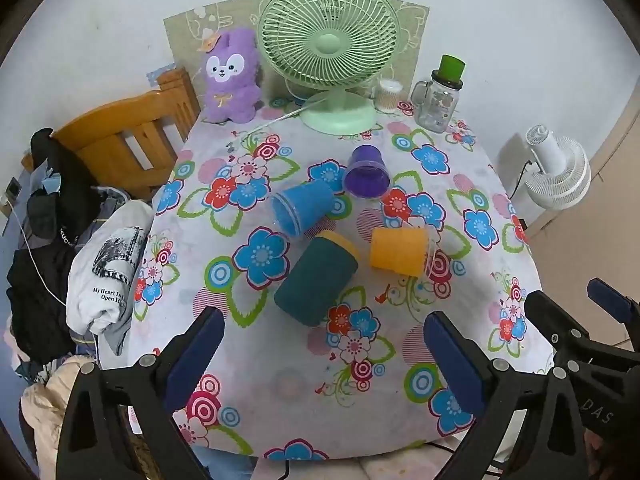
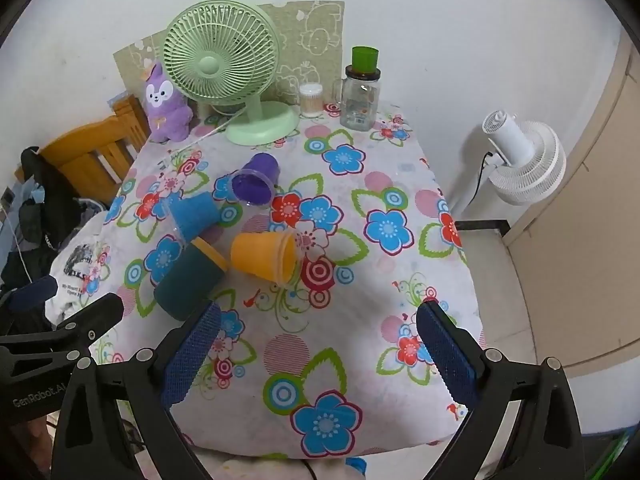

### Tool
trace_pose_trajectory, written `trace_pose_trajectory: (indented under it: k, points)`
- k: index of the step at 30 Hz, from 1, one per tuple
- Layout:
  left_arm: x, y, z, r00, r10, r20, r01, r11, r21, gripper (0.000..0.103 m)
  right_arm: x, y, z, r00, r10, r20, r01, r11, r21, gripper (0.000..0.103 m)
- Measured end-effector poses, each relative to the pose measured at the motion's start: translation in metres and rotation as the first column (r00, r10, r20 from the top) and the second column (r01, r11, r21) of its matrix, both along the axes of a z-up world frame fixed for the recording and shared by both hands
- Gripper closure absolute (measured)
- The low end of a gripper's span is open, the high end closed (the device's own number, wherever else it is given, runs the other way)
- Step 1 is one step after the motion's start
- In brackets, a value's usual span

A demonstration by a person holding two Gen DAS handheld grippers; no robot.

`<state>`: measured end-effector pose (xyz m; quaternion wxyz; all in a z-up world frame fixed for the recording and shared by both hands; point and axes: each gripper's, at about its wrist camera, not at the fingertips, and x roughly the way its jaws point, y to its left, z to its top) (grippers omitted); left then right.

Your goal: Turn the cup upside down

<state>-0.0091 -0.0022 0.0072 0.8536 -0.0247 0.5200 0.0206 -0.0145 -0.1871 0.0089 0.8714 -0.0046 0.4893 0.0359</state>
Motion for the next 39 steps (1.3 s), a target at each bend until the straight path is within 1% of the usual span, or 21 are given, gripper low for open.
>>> trace_pose_trajectory:
  k: [3,19,39]
  points:
    - [-0.0012,0.0002,-0.0004,1.000,-0.003,-0.001,0.003,1.000,0.001,0.002,0.0032,-0.0041,-0.0026,1.000,-0.003,-0.010,0.003,1.000,0.001,0.004]
    - [-0.0009,-0.0003,-0.0007,1.000,-0.006,0.003,0.006,1.000,0.003,0.002,0.0027,-0.0025,0.0000,1.000,0.001,0.005,-0.001,1.000,-0.016,0.004]
    - [0.0023,0.0026,0.0027,1.000,-0.010,0.006,0.010,1.000,0.007,0.002,0.0063,0.0011,0.0027,1.000,0.005,0.002,-0.005,1.000,-0.023,0.004]
